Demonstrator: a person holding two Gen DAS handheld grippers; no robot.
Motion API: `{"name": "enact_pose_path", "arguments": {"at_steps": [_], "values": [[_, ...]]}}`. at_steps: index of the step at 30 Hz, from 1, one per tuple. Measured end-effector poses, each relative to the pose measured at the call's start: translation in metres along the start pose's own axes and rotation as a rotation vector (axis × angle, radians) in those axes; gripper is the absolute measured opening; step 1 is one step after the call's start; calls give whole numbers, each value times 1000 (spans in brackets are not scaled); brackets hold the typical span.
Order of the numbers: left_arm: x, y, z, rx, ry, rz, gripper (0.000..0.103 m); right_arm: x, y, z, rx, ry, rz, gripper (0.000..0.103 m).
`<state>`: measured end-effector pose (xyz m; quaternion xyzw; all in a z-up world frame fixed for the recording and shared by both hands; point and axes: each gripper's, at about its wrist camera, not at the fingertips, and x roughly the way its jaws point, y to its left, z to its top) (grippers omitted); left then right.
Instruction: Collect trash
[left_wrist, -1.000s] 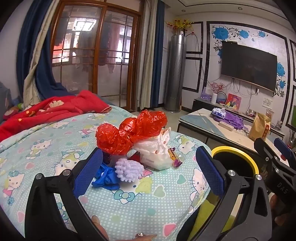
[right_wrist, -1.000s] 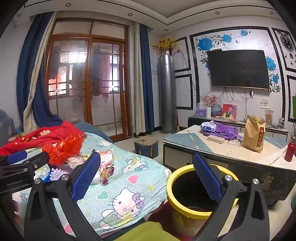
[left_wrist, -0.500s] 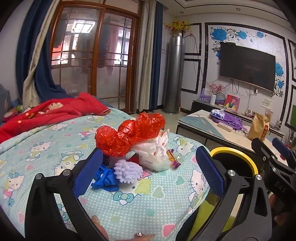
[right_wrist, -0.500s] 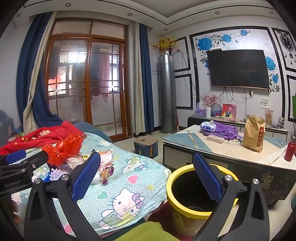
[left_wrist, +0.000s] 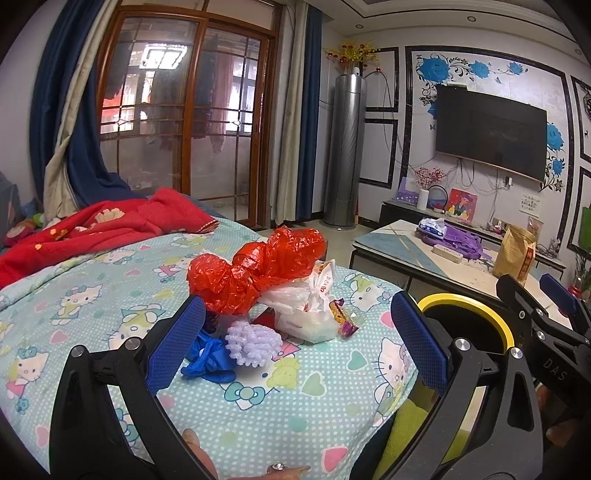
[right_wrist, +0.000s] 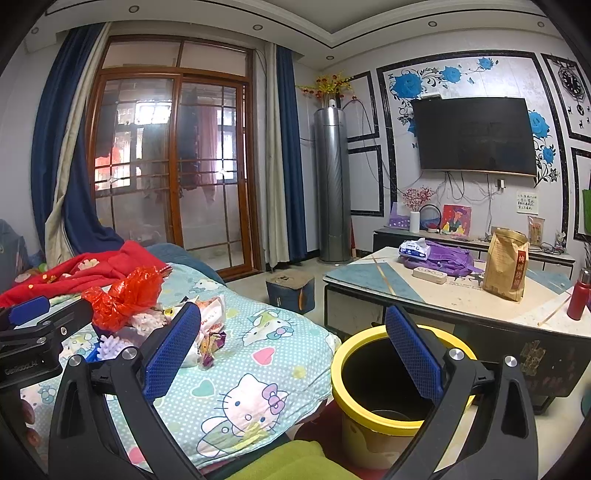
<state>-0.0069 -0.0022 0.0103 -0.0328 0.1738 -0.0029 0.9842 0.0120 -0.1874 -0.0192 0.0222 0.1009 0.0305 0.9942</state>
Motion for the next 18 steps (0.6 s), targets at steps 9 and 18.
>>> {"name": "enact_pose_path", "arguments": {"at_steps": [9, 18], "values": [[-1, -1, 0, 1, -3, -1, 92, 4, -2, -2, 3, 3, -3, 97], [-2, -3, 0, 4, -3, 0, 92, -1, -4, 0, 5, 4, -3, 97]]}}
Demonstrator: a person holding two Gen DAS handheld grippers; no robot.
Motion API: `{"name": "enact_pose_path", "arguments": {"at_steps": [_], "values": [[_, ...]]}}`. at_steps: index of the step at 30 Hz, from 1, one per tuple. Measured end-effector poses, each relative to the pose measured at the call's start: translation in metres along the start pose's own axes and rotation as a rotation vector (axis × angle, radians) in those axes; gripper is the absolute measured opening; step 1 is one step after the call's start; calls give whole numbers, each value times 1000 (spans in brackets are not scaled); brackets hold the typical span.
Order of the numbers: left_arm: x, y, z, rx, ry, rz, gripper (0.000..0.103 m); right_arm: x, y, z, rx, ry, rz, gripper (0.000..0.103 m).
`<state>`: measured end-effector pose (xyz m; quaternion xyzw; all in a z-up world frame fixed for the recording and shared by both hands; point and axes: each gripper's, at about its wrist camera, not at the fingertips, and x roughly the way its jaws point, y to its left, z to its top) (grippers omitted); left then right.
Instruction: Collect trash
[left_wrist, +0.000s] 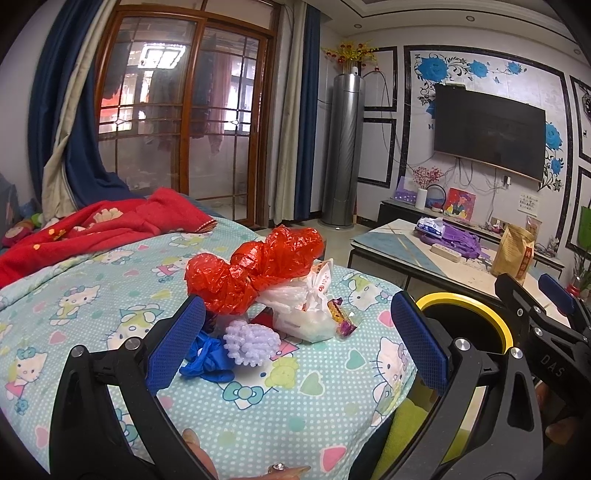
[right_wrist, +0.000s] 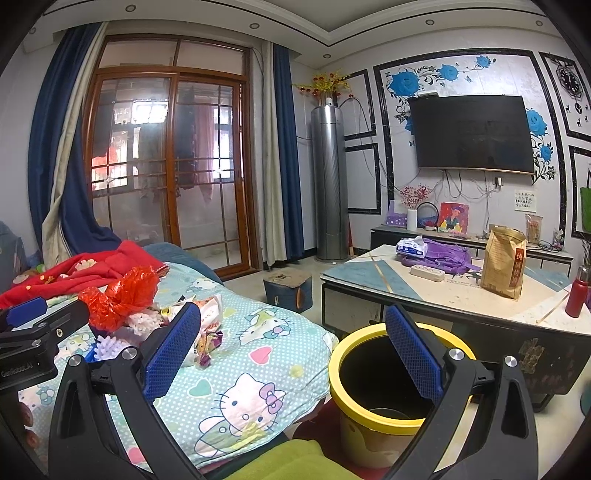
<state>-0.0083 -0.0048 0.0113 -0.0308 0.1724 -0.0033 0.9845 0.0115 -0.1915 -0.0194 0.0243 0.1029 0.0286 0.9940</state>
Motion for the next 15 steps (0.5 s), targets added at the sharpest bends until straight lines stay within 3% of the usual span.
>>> {"name": "enact_pose_path", "arguments": {"at_steps": [15], "values": [[-2, -2, 0, 4, 0, -3, 92, 2, -2, -1, 6, 6, -7, 97]]}}
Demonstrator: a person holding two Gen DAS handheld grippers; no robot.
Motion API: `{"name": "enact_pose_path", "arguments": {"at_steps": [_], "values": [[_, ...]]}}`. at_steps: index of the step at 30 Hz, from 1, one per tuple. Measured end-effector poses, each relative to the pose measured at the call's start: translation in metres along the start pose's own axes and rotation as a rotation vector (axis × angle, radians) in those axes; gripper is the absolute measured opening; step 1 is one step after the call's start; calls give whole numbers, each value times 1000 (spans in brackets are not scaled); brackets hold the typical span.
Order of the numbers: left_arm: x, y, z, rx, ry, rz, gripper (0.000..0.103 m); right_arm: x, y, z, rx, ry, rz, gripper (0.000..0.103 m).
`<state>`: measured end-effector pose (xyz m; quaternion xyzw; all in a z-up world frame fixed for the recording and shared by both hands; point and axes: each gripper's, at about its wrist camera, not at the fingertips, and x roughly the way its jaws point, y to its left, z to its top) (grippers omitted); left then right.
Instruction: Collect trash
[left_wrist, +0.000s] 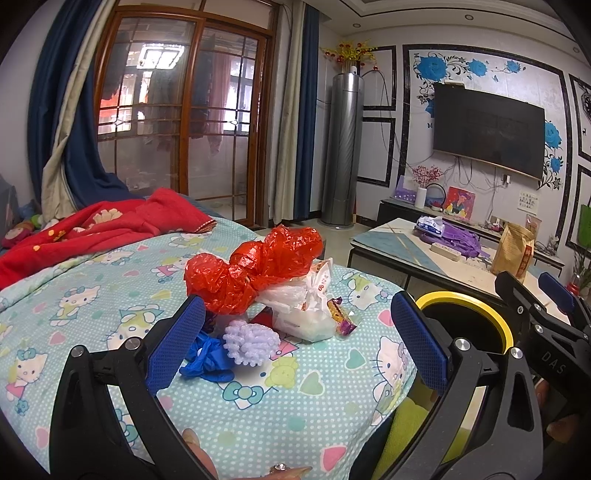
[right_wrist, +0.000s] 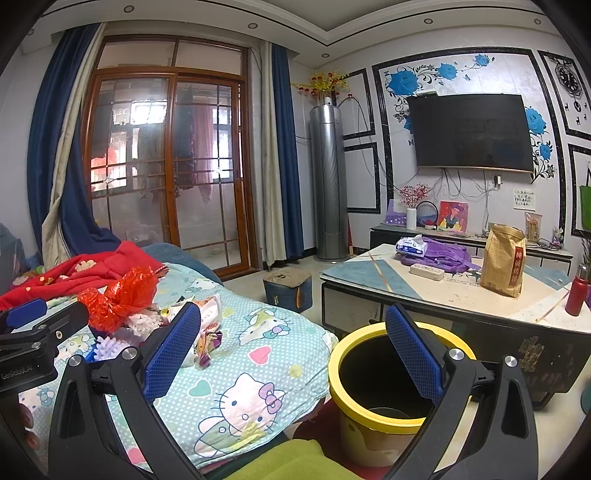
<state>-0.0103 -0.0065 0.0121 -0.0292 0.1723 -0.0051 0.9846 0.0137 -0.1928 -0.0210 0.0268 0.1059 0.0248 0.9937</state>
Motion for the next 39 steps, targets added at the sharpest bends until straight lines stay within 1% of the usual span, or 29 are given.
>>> {"name": "enact_pose_path", "arguments": {"at_steps": [6, 12, 17, 20, 28, 32, 35, 39], "values": [[1, 3, -1, -7, 9, 1, 92, 2, 1, 0, 0, 4, 3, 97], [8, 16, 0, -37, 24, 18, 92, 6, 6, 0, -8, 22, 37, 97], [12, 36, 2, -74, 23, 58, 92, 14, 21, 3, -50, 57, 121, 97], [16, 49, 4, -94, 39, 75, 92, 21, 33, 4, -76, 95, 175, 97], [25, 86, 6, -172, 67, 58, 92, 41, 57, 6, -92, 184, 303, 97], [28, 102, 9, -207, 60, 1, 92, 53, 69, 3, -135, 201, 357, 97], [34, 107, 13, -204, 73, -4, 92, 61, 77, 5, -154, 210, 386, 97], [49, 114, 19, -223, 102, -38, 92, 79, 87, 5, -175, 249, 424, 97]]}}
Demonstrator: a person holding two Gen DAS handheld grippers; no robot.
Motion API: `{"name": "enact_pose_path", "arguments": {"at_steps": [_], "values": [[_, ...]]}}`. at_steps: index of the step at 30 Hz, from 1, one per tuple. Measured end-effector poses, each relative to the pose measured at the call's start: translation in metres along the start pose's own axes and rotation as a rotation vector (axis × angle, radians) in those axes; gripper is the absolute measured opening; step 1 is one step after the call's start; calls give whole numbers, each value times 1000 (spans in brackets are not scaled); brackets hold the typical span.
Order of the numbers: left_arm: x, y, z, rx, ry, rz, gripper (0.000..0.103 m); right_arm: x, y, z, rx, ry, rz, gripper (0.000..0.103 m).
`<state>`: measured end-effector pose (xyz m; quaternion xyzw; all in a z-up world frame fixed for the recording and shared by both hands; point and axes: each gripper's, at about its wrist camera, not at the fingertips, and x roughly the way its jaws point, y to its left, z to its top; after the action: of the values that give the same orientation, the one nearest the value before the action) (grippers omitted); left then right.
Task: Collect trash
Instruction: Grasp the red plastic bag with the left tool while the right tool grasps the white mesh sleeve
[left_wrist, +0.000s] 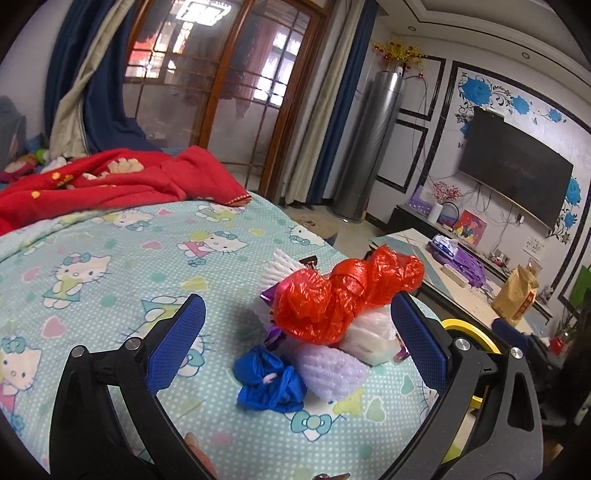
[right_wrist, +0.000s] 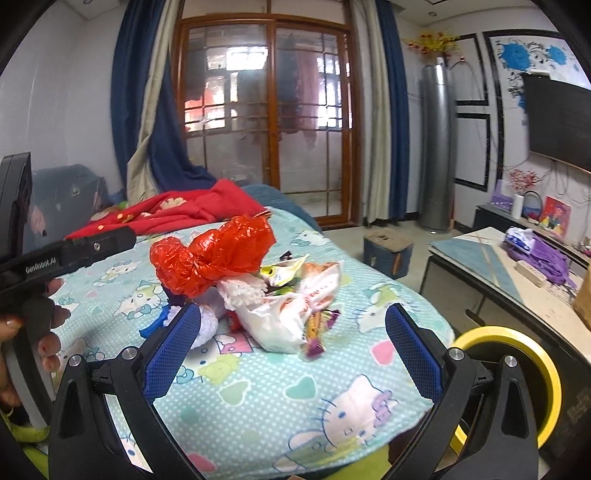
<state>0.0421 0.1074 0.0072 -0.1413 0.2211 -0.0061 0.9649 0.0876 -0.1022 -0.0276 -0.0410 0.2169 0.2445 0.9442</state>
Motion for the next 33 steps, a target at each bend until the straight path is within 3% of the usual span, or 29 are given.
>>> {"name": "enact_pose_path", "arguments": {"at_steps": [7, 10, 19, 25, 27, 32, 33], "values": [[35, -2, 13, 28, 92, -41, 92, 25, -1, 8, -28, 26, 41, 97], [48, 2, 13, 5, 133, -54, 84, 37, -4, 11, -27, 47, 75, 86], [59, 12, 6, -26, 196, -106, 69, 78, -1, 14, -25, 136, 179, 76], [62, 14, 7, -31, 209, -130, 48, 93, 11, 15, -65, 170, 224, 65], [62, 13, 6, -31, 212, -139, 42, 98, 12, 14, -71, 181, 232, 61], [60, 12, 7, -29, 204, -153, 23, 104, 15, 13, -72, 196, 269, 29], [60, 12, 7, -30, 202, -153, 19, 103, 15, 13, -69, 190, 271, 27]]}}
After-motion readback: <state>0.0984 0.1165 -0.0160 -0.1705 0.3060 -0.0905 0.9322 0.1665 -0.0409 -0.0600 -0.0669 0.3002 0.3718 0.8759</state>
